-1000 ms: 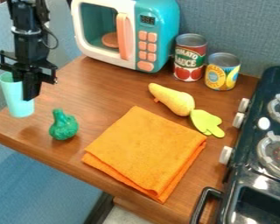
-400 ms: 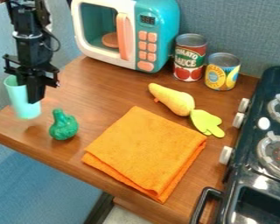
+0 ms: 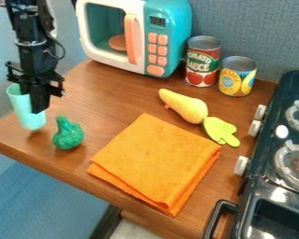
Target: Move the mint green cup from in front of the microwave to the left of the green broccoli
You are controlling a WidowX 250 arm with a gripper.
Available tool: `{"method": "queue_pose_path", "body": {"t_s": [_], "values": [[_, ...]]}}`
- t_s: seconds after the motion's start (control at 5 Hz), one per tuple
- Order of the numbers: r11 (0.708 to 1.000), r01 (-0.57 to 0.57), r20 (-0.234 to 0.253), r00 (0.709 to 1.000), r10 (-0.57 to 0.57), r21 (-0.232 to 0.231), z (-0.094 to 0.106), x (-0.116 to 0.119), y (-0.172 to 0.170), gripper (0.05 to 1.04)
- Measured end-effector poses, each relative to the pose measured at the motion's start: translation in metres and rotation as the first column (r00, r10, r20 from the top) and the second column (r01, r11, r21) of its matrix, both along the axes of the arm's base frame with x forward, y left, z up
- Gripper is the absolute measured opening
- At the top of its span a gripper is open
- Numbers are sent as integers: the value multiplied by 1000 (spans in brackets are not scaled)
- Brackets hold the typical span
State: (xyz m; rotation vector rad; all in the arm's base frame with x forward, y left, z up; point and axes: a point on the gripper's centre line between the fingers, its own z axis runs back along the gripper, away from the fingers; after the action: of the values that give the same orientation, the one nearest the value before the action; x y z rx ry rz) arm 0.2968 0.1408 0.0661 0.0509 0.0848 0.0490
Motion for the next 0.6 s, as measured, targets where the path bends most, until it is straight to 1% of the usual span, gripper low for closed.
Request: {"method": "queue_pose_path", "body": {"t_s": [0.2,0.4,0.6], "values": [[1000,-18,2,1000,18,-5,-10,-3,5,106],[999,-47,31,998,46,7,-17,-2,5,106],[998,-55,48,997,55,0,-19,-1,4,128]]}}
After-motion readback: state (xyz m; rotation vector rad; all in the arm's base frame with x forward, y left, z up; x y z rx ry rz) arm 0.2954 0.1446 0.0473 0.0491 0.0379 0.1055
